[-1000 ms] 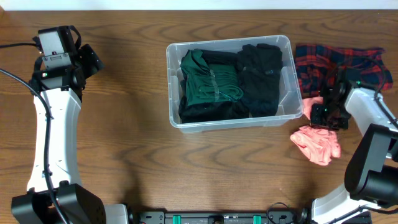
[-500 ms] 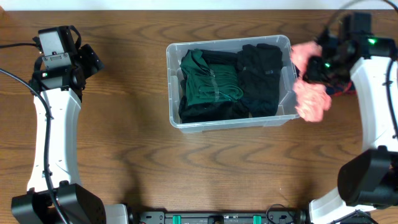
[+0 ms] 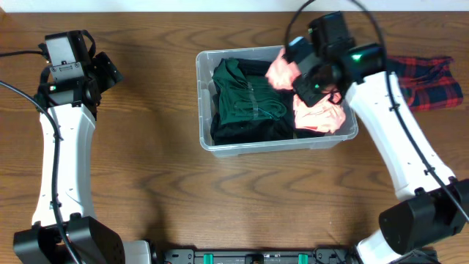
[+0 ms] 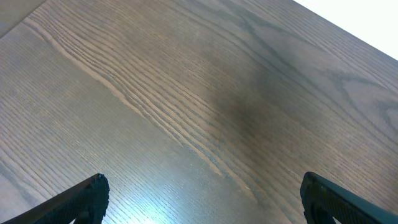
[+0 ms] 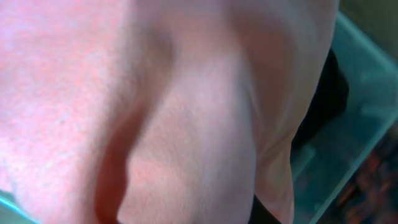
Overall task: Pack container
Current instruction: 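Lift the pink cloth with the right gripper and carry into the bin, then lower the pink cloth into the bin's front right and release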
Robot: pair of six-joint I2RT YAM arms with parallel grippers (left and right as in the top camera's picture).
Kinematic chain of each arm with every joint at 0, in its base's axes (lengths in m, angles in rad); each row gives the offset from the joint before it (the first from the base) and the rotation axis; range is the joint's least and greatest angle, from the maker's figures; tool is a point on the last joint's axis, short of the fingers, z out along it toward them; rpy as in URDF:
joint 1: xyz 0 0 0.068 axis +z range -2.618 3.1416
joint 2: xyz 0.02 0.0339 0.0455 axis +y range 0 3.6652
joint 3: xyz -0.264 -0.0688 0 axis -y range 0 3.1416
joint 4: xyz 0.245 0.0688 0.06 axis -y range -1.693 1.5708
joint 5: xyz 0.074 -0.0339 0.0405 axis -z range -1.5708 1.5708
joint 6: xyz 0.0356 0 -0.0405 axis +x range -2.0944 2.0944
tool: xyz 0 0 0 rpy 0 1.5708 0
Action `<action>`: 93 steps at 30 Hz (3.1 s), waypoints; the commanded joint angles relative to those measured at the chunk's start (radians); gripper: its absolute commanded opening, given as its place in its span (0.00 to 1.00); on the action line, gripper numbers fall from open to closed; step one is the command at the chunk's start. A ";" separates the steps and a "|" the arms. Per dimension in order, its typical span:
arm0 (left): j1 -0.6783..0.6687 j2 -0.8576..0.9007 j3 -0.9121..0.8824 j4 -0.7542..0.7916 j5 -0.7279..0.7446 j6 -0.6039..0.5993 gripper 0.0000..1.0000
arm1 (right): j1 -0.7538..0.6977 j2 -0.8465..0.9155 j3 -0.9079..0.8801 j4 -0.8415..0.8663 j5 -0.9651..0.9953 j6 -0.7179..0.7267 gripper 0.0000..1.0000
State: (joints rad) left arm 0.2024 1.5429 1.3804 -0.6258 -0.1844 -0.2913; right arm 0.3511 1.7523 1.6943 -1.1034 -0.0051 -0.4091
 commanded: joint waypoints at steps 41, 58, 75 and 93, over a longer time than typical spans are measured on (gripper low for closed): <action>0.004 -0.005 0.003 -0.003 -0.011 0.002 0.98 | 0.032 -0.014 -0.380 0.167 0.185 -0.521 0.64; 0.004 -0.005 0.003 -0.003 -0.011 0.001 0.98 | 0.066 -0.246 -0.379 0.139 0.050 -0.389 0.99; 0.004 -0.005 0.003 -0.003 -0.011 0.002 0.98 | 0.060 -0.207 -0.380 0.318 -0.029 0.274 0.01; 0.004 -0.005 0.003 -0.003 -0.011 0.001 0.98 | 0.063 0.089 -0.381 0.235 -0.134 0.404 0.01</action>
State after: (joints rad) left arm 0.2024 1.5429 1.3804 -0.6258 -0.1844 -0.2916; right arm 0.4046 1.8091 1.3178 -0.8616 -0.0906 -0.0292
